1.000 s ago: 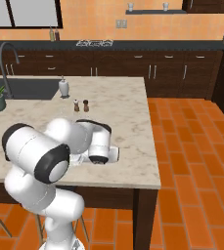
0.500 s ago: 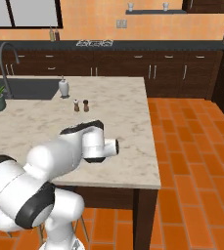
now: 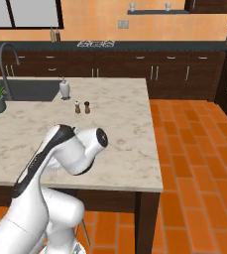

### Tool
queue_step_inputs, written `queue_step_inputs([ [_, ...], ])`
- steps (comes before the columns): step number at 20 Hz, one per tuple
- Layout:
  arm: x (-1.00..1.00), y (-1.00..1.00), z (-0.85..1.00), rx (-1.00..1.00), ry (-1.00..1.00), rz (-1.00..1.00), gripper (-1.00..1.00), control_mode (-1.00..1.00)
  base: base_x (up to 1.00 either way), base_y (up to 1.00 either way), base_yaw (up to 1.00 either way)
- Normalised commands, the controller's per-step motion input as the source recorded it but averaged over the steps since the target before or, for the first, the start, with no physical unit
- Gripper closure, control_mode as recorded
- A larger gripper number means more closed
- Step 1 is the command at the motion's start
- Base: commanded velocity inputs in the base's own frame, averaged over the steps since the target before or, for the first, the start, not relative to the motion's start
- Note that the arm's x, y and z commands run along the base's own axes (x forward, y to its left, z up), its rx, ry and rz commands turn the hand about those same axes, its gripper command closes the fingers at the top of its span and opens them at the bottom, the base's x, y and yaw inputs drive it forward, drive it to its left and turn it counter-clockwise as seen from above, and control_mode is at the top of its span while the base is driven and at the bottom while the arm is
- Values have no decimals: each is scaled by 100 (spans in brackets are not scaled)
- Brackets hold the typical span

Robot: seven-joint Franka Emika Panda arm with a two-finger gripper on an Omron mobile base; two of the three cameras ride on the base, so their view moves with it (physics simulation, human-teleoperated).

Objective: Take a straw from the drawer in front and place it inside the glass cup on the dining counter.

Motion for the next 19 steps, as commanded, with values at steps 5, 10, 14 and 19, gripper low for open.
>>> queue_step_inputs([
  [5, -91, 34, 64, -43, -14, 0, -100, -100, 0, 0, 0],
  [10, -10, 49, 50, -28, 7, 2, -100, -100, 0, 0, 0],
  [14, 0, 67, 17, -25, 16, 5, -100, -100, 0, 0, 0],
  [19, 9, 53, -3, -18, 11, 2, -100, -100, 0, 0, 0],
])
